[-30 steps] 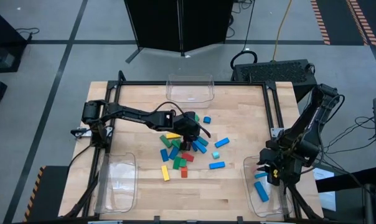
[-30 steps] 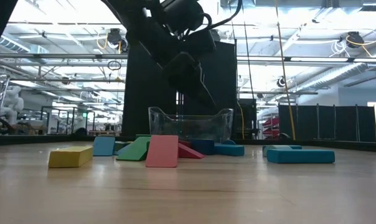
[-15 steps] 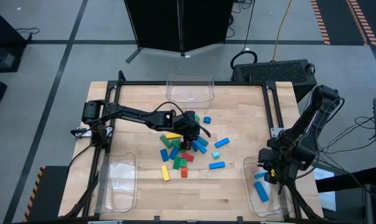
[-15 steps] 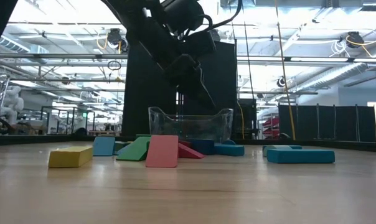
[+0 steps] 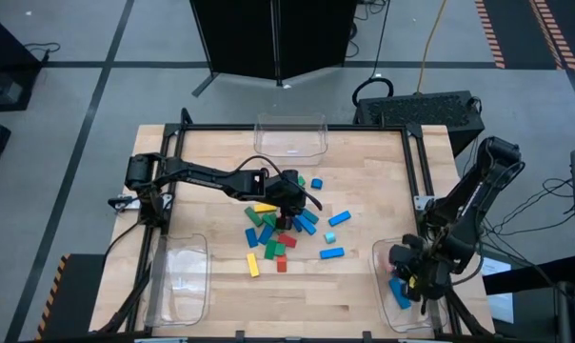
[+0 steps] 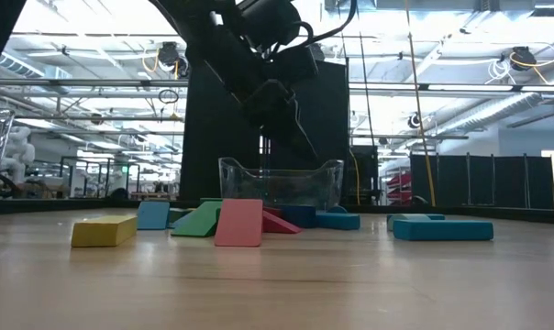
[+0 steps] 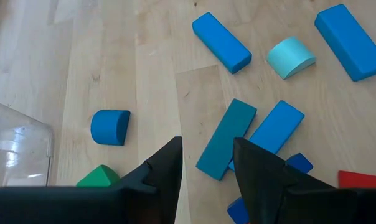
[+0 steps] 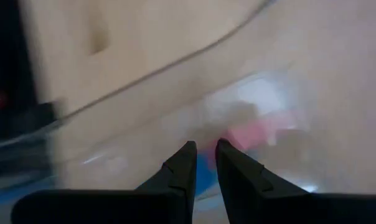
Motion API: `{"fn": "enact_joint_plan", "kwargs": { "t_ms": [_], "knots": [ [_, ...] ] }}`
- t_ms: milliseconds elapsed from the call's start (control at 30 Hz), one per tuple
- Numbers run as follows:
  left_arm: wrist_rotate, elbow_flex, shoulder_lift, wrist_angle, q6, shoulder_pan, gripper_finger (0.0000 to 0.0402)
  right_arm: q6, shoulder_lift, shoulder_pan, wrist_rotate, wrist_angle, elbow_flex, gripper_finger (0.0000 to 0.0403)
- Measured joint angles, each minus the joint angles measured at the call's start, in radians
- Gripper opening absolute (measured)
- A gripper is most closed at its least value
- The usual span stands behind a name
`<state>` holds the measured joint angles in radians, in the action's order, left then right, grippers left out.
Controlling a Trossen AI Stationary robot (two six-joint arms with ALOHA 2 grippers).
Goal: Sort blocks by size
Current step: Put the pink rectangle block into the bottom right transparent bin, then put the dark blue rectangle block into the bottom right transparent bin
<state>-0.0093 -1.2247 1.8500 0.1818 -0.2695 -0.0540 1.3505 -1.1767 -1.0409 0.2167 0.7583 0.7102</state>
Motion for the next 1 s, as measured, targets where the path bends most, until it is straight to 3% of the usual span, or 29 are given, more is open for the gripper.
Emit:
{"fn": "enact_joint_plan", "kwargs": {
  "t_ms": [200, 467, 600, 733, 1000],
  "knots": [
    [0.000, 0.000, 0.000, 0.007, 0.000, 0.000, 0.0143, -0.104, 0.002, -0.002, 0.010, -0.095, 0.047, 0.0056],
    [-0.044, -0.001, 0.000, 0.010, -0.038, 0.000, 0.0145, -0.335, 0.006, -0.002, 0.232, 0.040, 0.193, 0.0056],
    [-0.048, -0.001, 0.000, 0.007, -0.024, 0.005, 0.0158, -0.352, 0.008, -0.001, 0.319, 0.114, 0.225, 0.0056],
    [-0.048, -0.001, 0.000, 0.008, -0.036, 0.013, 0.0177, -0.345, 0.008, -0.001, 0.341, 0.148, 0.230, 0.0056],
    [-0.049, -0.001, 0.000, 0.011, -0.164, 0.030, 0.0200, -0.349, 0.008, 0.001, 0.485, 0.183, 0.230, 0.0056]
  ]
}}
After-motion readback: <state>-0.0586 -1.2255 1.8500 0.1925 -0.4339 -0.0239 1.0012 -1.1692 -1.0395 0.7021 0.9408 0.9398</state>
